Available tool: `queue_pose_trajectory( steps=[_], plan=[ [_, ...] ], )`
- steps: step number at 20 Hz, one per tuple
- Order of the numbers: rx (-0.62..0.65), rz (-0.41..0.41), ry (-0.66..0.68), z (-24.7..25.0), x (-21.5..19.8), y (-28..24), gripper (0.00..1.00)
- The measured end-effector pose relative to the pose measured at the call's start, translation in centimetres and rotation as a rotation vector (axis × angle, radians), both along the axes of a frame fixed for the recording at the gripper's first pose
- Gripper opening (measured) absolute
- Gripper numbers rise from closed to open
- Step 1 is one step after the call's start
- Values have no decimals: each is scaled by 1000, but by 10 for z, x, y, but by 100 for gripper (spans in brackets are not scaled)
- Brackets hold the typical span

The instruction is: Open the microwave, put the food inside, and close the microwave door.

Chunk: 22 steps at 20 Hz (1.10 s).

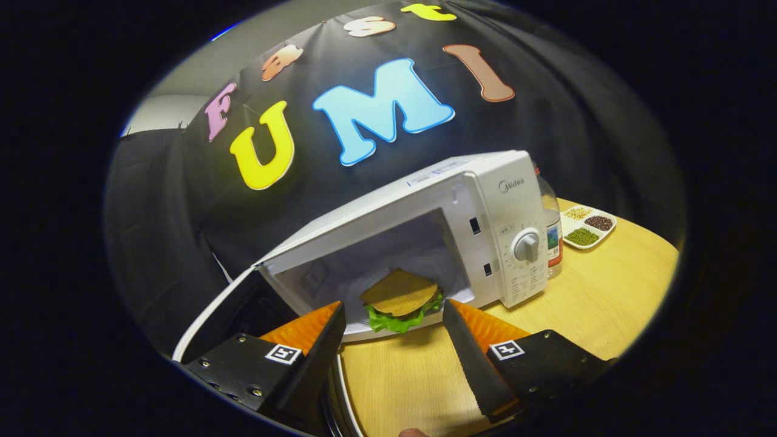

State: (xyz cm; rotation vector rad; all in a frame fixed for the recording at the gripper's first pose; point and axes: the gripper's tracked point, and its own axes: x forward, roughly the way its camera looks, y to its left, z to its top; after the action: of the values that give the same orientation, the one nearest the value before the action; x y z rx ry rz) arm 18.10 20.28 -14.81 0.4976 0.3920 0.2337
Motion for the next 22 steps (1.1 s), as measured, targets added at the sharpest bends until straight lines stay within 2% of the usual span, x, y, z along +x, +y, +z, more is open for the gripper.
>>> queue_pose_trajectory(
  steps=[7,12,16,22],
  plan=[
    [-51,82,-109,71,-79,8,97],
    [-95,189,-210,108,-129,39,97],
    [-109,270,-279,125,-166,75,97],
    [-100,385,-310,129,-212,124,97]
  ],
)
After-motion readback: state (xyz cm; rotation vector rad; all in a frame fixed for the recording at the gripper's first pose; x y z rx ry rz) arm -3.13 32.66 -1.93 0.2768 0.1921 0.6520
